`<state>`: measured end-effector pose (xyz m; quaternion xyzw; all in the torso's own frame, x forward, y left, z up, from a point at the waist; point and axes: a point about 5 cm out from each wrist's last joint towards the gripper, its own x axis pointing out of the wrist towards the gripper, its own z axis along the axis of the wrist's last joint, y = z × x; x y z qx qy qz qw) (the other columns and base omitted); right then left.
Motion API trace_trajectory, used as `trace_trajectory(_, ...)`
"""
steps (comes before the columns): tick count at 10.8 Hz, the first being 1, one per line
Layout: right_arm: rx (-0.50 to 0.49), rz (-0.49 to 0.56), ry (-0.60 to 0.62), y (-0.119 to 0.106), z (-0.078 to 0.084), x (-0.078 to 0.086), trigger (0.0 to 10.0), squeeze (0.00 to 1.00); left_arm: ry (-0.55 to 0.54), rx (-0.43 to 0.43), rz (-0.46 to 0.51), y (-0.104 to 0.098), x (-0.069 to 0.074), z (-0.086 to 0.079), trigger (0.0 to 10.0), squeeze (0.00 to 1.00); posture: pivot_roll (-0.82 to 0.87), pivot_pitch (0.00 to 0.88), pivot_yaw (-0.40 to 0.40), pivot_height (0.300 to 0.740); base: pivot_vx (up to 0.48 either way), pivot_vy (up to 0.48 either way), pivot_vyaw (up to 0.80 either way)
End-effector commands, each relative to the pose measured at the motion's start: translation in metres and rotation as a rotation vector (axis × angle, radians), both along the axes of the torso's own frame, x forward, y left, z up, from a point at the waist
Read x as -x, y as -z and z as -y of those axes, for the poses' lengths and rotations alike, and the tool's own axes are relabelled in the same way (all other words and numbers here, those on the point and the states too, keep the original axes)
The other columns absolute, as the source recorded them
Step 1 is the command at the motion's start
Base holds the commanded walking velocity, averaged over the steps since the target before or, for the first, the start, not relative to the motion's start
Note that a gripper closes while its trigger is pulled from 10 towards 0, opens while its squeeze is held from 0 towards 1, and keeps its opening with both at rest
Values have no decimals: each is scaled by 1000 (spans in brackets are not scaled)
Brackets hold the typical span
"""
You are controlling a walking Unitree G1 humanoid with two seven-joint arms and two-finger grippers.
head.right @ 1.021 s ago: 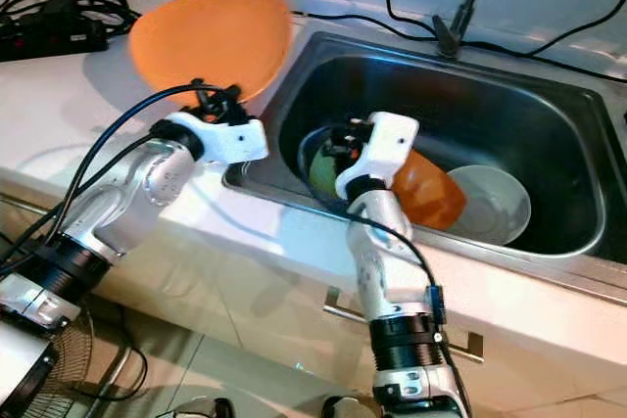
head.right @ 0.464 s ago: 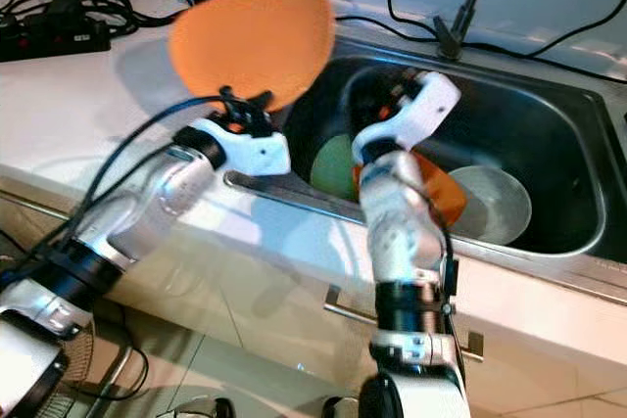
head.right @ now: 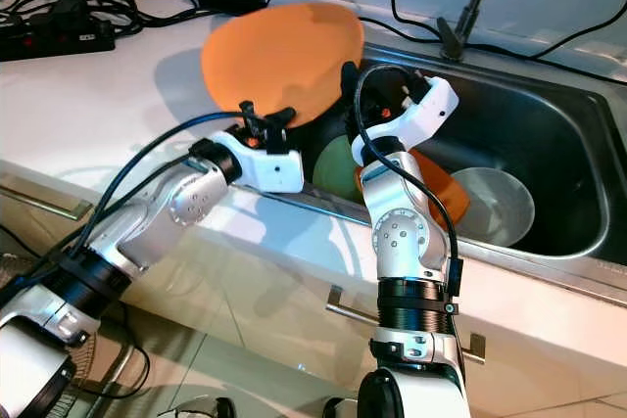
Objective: Kitchen organization
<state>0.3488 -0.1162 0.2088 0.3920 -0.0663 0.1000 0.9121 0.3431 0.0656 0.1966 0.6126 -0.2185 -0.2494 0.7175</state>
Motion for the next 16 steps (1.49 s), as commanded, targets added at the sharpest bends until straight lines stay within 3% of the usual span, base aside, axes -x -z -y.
trace_trajectory(1, -18, 6, -10, -5, -1, -1, 10000, 0, 60, 25, 51, -14, 6, 8, 10000, 0, 59, 74, -28, 740, 0, 0, 0)
trace_trajectory(9, -52, -30, -11, -2, -1, -4, 10000, 0, 137, 19, 51, -12, 15, 12, 10000, 0, 66, 78, -35, 740, 0, 0, 0)
trace_trajectory(10, -69, -33, -5, -2, 0, -6, 4353, 0, 135, 19, 48, -12, 16, 12, 10000, 0, 67, 78, -36, 740, 0, 0, 0)
trace_trajectory(11, -86, -32, -4, -4, 1, -7, 0, 0, 135, 17, 47, -12, 16, 11, 10000, 0, 66, 78, -35, 740, 0, 0, 0)
trace_trajectory(16, -113, -41, -45, -3, -5, -8, 0, 0, 140, 6, 55, -11, 16, 12, 10000, 0, 68, 77, -36, 740, 0, 0, 0)
